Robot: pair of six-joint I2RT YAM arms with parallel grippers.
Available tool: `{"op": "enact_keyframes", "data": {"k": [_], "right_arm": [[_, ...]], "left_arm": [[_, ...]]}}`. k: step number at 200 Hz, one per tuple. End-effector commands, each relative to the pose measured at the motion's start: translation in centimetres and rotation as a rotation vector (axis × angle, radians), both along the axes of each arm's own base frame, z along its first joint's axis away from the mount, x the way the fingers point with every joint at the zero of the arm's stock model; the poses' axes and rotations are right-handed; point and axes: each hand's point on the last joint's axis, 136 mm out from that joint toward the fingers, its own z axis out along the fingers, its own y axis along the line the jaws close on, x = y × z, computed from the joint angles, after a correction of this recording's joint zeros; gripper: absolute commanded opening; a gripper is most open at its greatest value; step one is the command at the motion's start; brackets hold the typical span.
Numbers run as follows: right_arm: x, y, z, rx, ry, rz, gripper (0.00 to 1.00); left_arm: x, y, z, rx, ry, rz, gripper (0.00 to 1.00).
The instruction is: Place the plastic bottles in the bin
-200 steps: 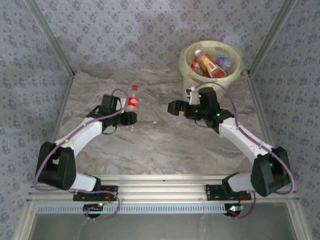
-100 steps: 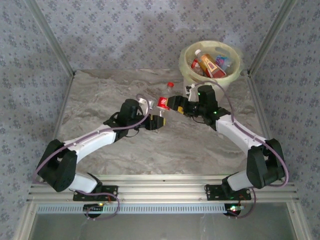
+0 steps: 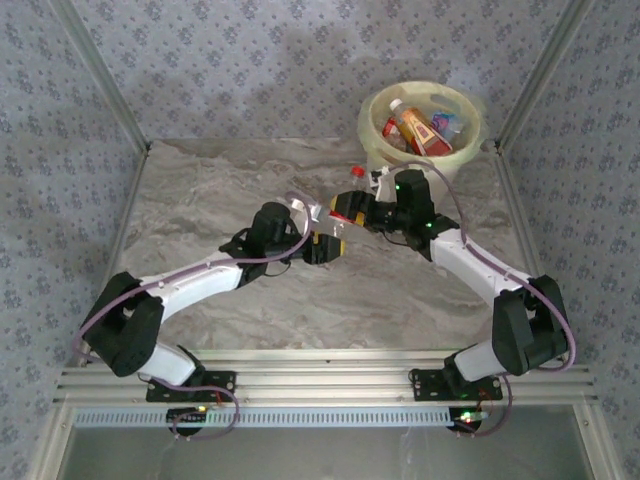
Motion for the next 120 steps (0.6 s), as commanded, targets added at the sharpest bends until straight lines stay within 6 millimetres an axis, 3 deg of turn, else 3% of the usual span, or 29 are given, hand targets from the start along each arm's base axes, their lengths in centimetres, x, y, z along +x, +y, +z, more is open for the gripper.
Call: {"op": "enact_keyframes", "data": {"k": [1,37,61,81,120], "right_arm": [[0.0,0.6,0.9,0.021,-0.015,0.022,0.74],[-0.2,0.3,1.3,0.012,-0.027,0.014,0.61],[-0.3,-0.2,1.9,-0.006,-0.045,0.009,0.58],[-0.5,-1.3,2.8,-0.043,-0.08,-0.006,0.58],[-0.9,-4.4,6.3,-0.152,-0.209,-0.049,0.58]], "left_arm": [[0.1,-1.1,2.3,-0.057,-0.048,-0.033,0.58],[0.0,-1.2,2.7,-0.064,-0.054,-0.037,0.62],[-0.1,-1.3,3.3,-0.077,-0.061,-0.042,0.79],[-0.3,-1.2,4.6,-0.099,-0.087,-0.044,0.95],[-1.2,-0.1,8.7,-0.129,-0.195,-0.049,1.0]]}}
